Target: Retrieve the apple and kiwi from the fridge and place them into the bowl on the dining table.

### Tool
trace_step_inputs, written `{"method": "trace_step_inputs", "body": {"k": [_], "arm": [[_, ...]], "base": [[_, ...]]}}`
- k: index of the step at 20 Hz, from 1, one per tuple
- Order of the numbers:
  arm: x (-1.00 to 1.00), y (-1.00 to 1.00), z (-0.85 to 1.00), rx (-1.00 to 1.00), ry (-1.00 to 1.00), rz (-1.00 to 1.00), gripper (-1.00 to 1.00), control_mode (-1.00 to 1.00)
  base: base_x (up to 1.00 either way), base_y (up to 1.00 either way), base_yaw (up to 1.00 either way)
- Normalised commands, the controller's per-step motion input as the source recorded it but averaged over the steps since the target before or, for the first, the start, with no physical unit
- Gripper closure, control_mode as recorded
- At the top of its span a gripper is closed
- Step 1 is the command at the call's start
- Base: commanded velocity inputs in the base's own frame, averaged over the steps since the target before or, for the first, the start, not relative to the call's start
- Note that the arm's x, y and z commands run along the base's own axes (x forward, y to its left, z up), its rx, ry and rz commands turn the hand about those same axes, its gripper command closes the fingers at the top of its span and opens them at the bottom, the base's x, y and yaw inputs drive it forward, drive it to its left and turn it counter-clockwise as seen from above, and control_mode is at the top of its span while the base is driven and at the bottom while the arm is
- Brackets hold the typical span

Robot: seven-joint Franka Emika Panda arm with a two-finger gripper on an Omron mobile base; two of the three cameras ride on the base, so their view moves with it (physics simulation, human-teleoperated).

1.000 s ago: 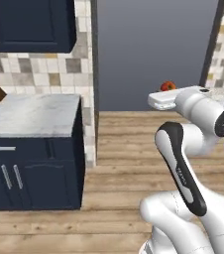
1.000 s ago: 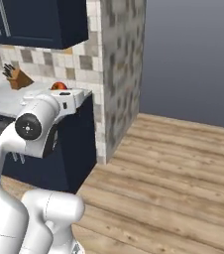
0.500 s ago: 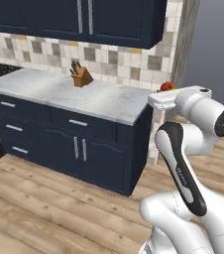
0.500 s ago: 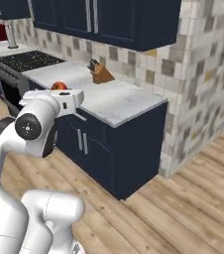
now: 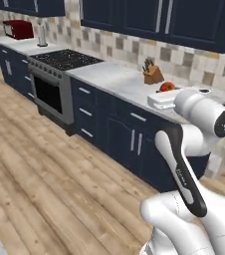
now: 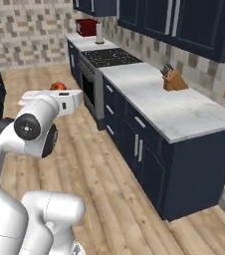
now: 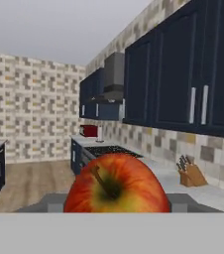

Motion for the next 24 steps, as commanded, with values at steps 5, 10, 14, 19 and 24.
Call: {"method": "trace_step_inputs", "body": {"k": [5,10,14,19,24], "arm": [[0.0,0.0,0.0,0.0,0.0,0.0,1.0,1.0],[0.0,0.0,0.0,0.0,0.0,0.0,1.0,1.0],[0.0,0.0,0.0,0.0,0.0,0.0,1.0,1.0],[0.0,0.0,0.0,0.0,0.0,0.0,1.0,1.0],[0.0,0.0,0.0,0.0,0.0,0.0,1.0,1.0]], "base": [[0.0,0.0,0.56],[-0.08,0.0,0.52],[-0.61,0.04,0.45],[-0.72,0.35,0.37],[0.02,0.95,0.16]]}}
